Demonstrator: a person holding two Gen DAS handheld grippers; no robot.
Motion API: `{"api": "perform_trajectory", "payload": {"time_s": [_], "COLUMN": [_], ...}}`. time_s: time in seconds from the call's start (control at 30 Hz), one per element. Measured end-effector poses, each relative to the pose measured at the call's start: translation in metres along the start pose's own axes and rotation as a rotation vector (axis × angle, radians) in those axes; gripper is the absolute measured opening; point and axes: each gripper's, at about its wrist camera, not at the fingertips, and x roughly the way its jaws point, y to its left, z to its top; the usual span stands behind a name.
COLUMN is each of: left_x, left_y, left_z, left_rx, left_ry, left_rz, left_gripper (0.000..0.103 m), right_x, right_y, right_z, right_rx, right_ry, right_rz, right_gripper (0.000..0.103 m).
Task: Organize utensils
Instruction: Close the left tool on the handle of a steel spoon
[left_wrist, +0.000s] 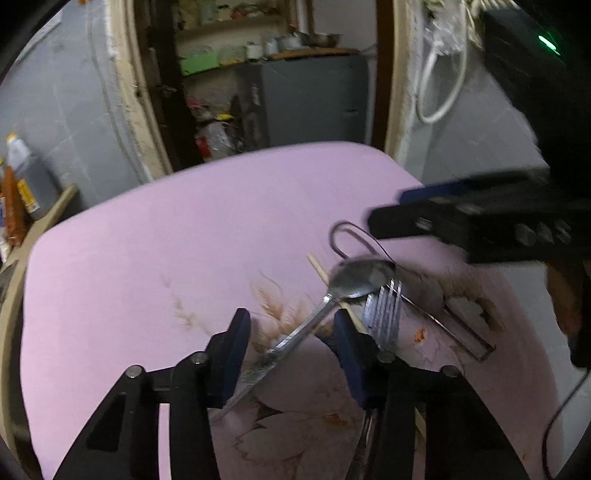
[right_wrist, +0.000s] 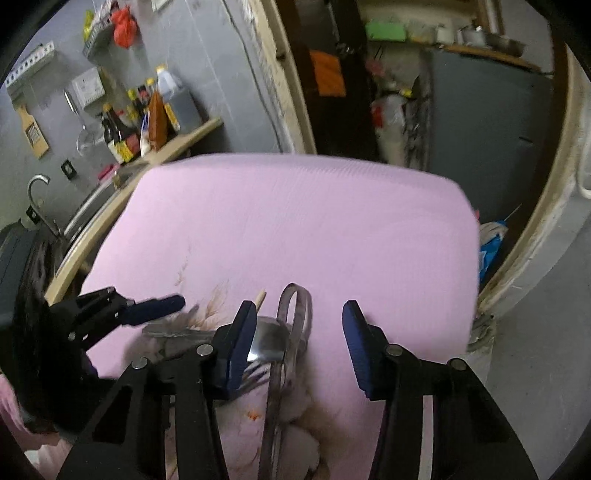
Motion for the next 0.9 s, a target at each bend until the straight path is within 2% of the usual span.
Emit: {"api": "perform_trajectory", "payload": {"time_s": [0.1, 0.27, 0.33, 0.4, 0.57, 0.63, 0.77, 0.9], "left_x": [0.006, 0.009, 0.008, 0.009, 0.003, -0.001, -0.011, -0.021], "left_y": [0.000, 0.004, 0.009, 0.011, 0.011, 0.014, 0.022, 0.028], "left_z": [0.000, 0.003, 0.004, 0.005, 0.007, 0.008, 0.004, -0.006], "left_rx": [0.012, 0.005, -0.003, -0.003, -0.002, -0.025, -0.084, -0.149], "left_ry": [0.026, 0.038, 0.044, 0.050, 0.050, 0.046, 0.047, 0.061], "left_rz": [-0.016, -0.055, -0.069, -0.070, -0.054, -0.069, -0.100, -0.127], "left_gripper": [0.032, 0.030, 0.027, 0.023, 0.014, 0.013, 0.003, 0.003], "right_x": [0.015, 0.036, 0.040, 0.040, 0.026, 0.015, -0.007, -0.019], "right_y": [-0.002, 0.002, 0.004, 0.005, 0.009, 0.008, 0.003, 0.000], "right_z": [0.004, 0.007, 0.009, 0.011, 0.012, 0.011, 0.013, 0.011], "right_rx": [0.011, 0.011, 0.008, 0.009, 0.018, 0.026, 0.039, 0.053], "right_ry": [0.045, 0.126, 0.144, 0.153, 0.117, 0.091, 0.040, 0.025], "right_rz": [0.024, 0.055, 0.057, 0.063, 0.069, 0.068, 0.072, 0.072], "right_gripper": [0.033, 0.025, 0.014, 0.008, 0.007, 0.007, 0.007, 0.007]}}
